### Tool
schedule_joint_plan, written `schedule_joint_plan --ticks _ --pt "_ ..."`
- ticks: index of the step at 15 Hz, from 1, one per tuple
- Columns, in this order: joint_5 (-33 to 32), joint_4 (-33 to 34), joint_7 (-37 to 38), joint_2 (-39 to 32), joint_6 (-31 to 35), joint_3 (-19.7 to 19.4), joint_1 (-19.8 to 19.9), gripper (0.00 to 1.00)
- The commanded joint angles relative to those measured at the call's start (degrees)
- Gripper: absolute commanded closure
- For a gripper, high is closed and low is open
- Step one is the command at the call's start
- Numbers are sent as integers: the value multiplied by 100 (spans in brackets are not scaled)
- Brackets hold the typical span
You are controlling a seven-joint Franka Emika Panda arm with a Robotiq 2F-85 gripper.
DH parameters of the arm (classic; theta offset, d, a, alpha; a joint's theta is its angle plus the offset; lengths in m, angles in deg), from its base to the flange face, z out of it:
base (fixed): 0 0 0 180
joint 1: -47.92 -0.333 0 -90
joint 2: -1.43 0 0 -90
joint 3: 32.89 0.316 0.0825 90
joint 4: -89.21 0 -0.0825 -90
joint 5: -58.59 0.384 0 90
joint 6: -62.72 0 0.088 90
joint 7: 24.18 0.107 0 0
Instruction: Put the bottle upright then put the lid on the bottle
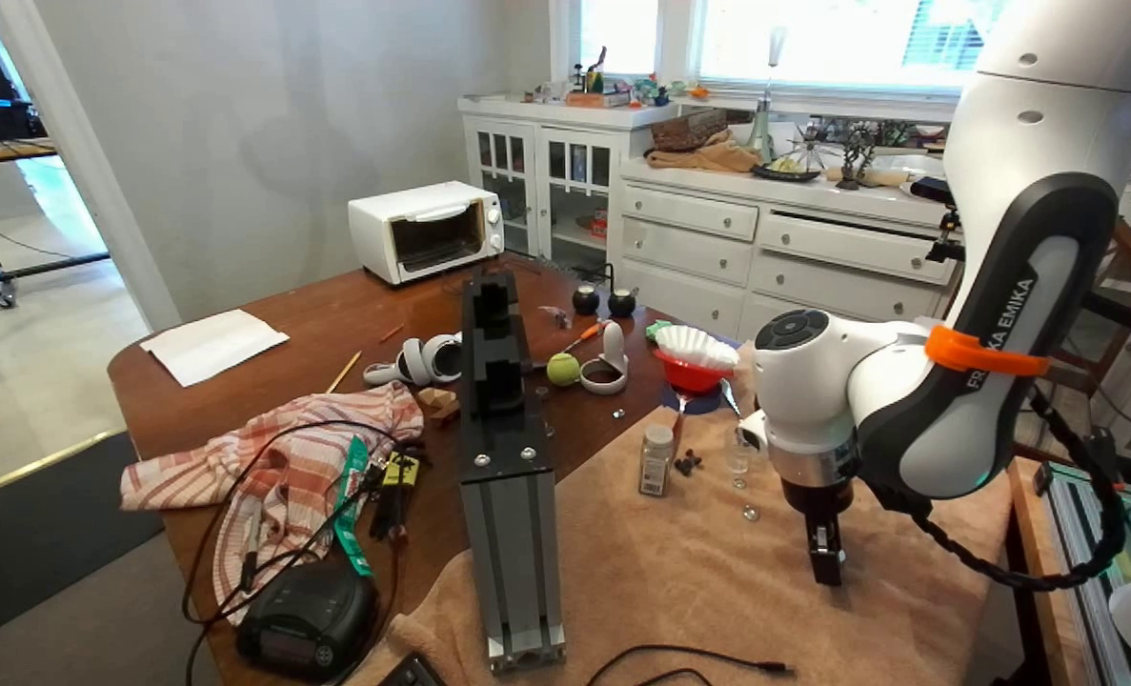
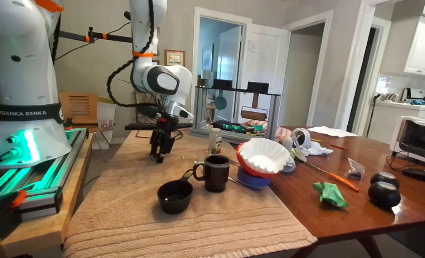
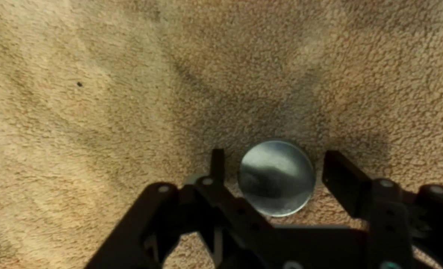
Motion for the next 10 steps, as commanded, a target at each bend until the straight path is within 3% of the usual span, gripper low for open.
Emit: schedule_joint_plan --ticks 1,4,10 --pt "105 41 -123 -17 -38 77 20 12" --pt "82 2 -99 21 -49 59 1 1" --pt "176 -76 -199 128 -115 157 52 0"
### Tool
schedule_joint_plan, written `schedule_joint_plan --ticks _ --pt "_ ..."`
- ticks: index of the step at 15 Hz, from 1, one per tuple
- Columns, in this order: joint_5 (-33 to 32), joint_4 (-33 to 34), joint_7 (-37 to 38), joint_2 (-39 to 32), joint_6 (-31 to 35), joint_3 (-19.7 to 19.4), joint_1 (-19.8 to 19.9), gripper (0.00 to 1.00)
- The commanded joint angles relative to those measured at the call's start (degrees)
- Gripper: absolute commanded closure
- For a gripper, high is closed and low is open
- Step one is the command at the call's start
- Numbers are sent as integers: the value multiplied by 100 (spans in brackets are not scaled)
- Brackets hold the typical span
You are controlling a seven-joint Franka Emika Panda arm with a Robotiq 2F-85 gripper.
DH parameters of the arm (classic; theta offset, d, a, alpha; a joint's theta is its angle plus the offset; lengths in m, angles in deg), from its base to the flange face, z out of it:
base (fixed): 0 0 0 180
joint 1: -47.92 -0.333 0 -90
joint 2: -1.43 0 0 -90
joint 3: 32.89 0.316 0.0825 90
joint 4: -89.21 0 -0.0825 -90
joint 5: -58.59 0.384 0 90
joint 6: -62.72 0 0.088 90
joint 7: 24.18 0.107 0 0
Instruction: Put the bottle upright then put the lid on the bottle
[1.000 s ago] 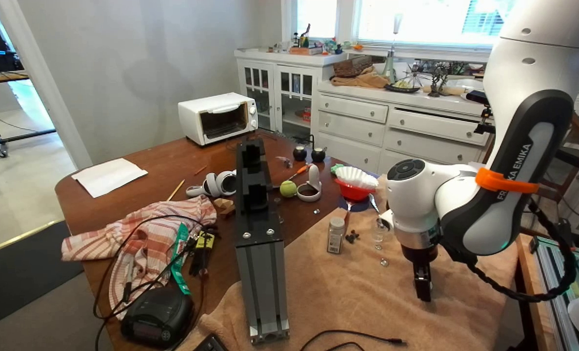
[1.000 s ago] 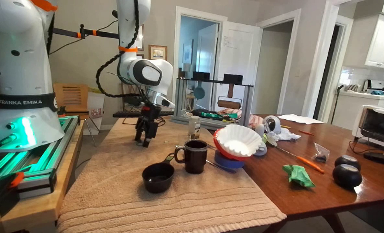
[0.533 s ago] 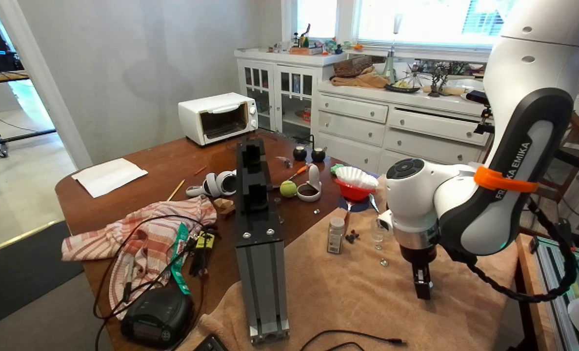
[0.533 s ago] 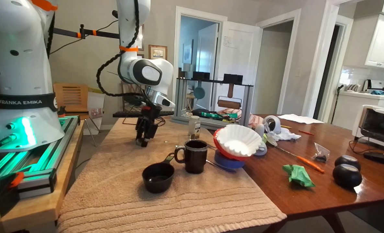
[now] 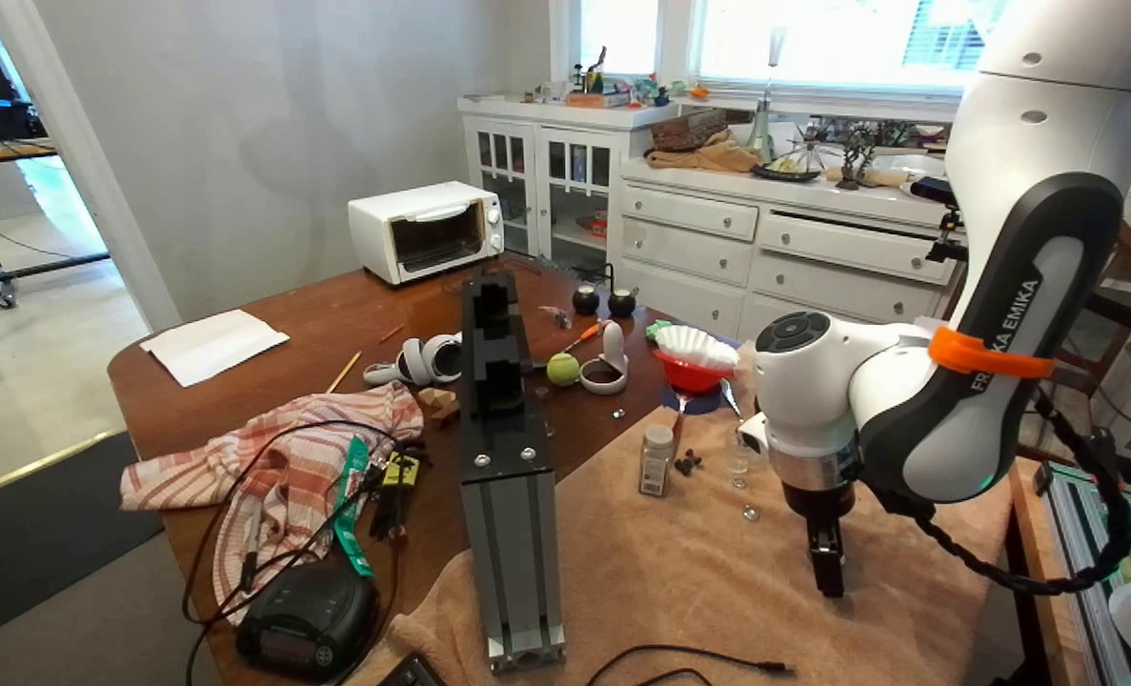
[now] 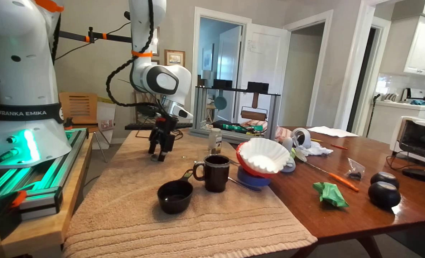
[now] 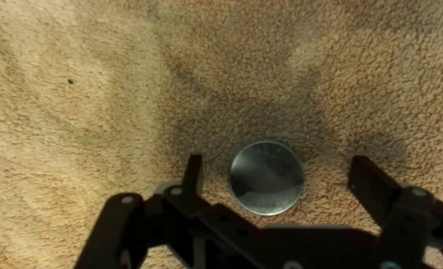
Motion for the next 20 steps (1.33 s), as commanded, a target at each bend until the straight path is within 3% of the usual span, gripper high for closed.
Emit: schedule_joint_plan --ticks 1,6,11,12,17,18,20 --pt "133 -56 -149 127 -128 78 40 0" --pt "170 8 -234 155 -184 93 102 2" --pt "177 64 -251 74 -207 48 160 21" --pt "176 63 -253 69 -200 45 175 34" --pt "138 65 -217 77 -193 20 180 71" --pt "122 62 -204 90 -202 14 165 77" --pt "94 48 -185 109 -218 8 134 77"
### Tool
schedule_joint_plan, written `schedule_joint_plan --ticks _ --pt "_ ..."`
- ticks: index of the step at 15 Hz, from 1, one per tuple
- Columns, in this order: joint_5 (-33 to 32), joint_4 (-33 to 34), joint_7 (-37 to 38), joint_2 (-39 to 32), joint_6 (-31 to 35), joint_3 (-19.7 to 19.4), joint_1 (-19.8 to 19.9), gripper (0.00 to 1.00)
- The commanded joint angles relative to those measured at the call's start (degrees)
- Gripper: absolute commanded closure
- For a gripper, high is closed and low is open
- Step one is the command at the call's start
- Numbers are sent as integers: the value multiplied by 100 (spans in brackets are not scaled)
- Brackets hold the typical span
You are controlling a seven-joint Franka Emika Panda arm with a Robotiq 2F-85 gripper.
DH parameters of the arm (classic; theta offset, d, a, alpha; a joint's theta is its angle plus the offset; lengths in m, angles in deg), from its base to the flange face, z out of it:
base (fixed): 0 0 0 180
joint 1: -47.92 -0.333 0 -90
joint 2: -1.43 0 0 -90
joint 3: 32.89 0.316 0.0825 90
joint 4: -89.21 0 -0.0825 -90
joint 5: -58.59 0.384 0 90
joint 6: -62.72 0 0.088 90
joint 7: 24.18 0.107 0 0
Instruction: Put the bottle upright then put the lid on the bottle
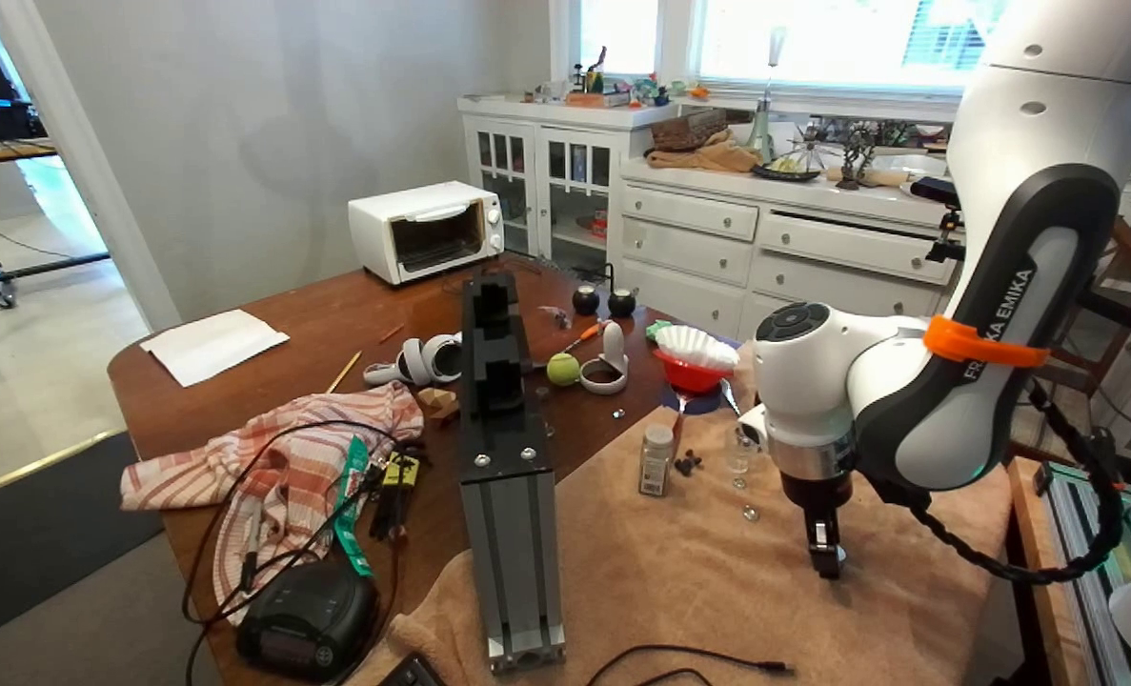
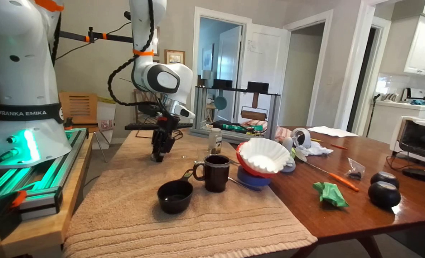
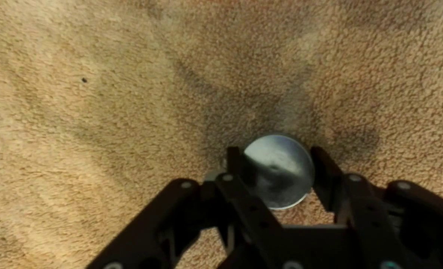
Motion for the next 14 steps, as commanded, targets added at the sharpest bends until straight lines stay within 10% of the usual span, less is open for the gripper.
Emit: schedule_joint_plan --ticks 1,2,7,10,14 --pt "66 33 -106 48 -206 3 -25 55" --pt "71 29 -112 54 -207 10 -24 27" --pt "111 4 -204 94 -206 73 11 1" --pt "151 3 -332 103 -210 125 61 2" --pt "181 18 -466 76 -203 140 116 41"
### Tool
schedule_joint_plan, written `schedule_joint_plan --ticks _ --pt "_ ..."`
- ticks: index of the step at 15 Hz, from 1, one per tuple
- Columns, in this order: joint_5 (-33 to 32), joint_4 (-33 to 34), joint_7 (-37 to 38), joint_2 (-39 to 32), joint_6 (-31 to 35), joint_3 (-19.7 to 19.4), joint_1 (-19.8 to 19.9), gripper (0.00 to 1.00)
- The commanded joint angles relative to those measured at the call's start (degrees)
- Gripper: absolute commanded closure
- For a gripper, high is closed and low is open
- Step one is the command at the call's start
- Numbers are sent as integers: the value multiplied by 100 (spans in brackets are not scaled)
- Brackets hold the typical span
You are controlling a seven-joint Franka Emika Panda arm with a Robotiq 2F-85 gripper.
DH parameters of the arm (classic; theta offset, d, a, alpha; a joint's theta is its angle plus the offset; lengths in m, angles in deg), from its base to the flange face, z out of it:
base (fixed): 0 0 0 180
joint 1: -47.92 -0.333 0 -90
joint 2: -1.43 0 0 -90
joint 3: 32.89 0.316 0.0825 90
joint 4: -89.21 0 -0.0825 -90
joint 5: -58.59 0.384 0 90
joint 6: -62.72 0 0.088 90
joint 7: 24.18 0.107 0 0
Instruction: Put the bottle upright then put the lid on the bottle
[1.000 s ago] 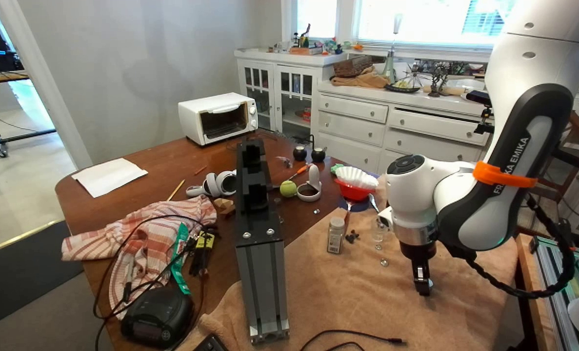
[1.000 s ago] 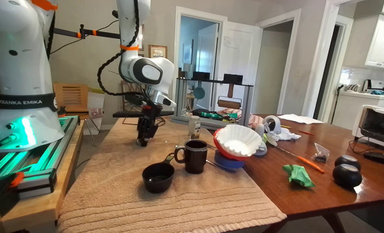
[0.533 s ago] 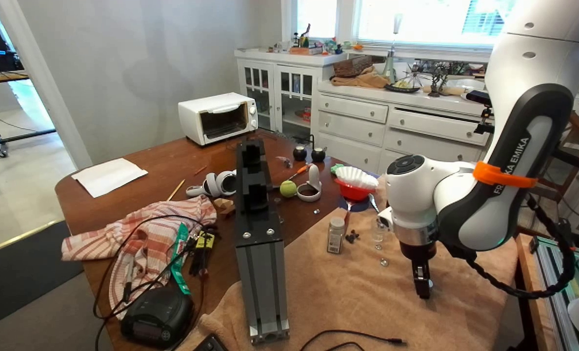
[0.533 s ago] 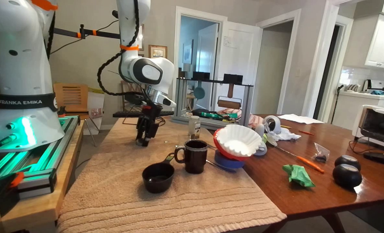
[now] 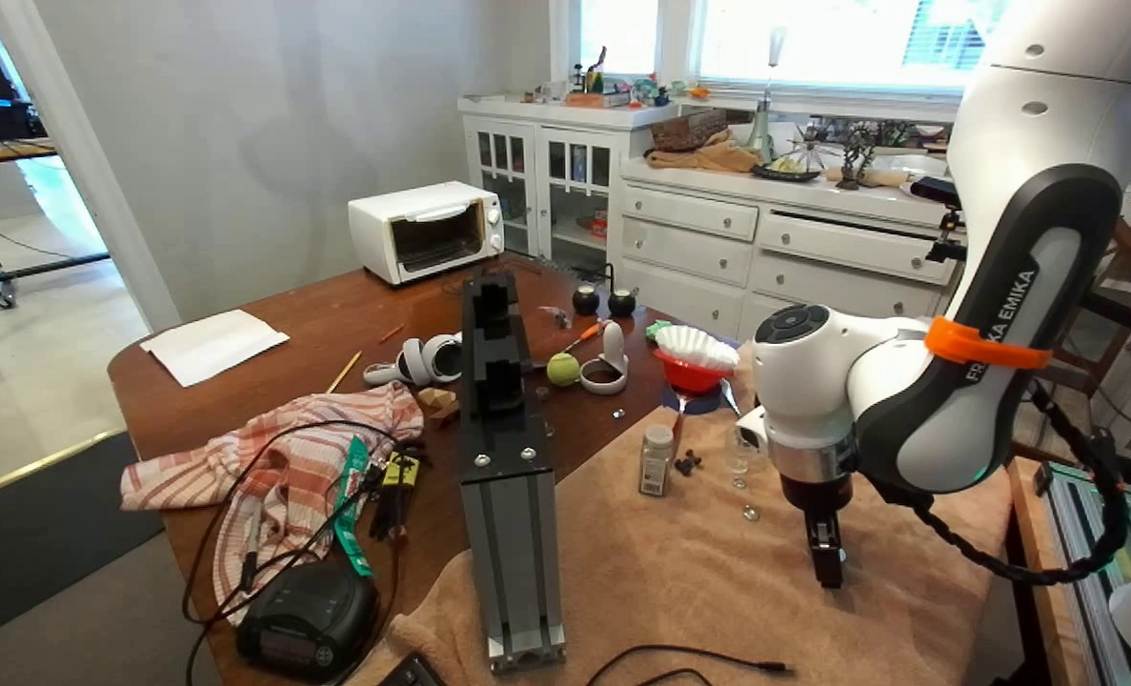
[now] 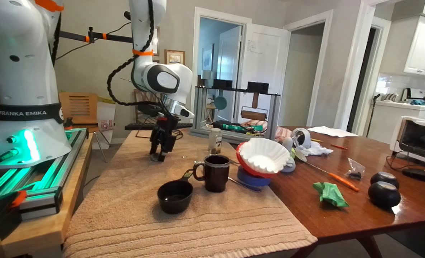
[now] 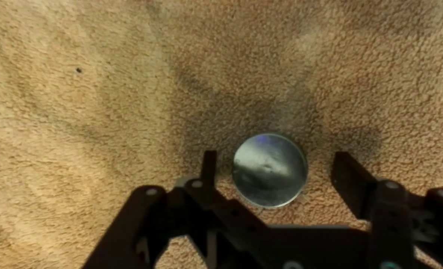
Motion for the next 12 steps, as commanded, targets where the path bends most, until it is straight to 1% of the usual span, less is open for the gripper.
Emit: schedule_joint_plan --ticks 1,2,3,5,6,10,12 --pt "166 18 -253 76 -192 72 120 49" --pt "163 18 -268 79 -192 64 129 55" --pt "155 16 -278 84 -196 55 138 63" --pt "143 11 -284 103 -203 45 152 69" --pt "122 -10 -263 145 -206 37 132 77" --pt "-34 -224 -110 510 -181 56 -88 77" --pt "-219 -357 36 781 -154 33 -280 77"
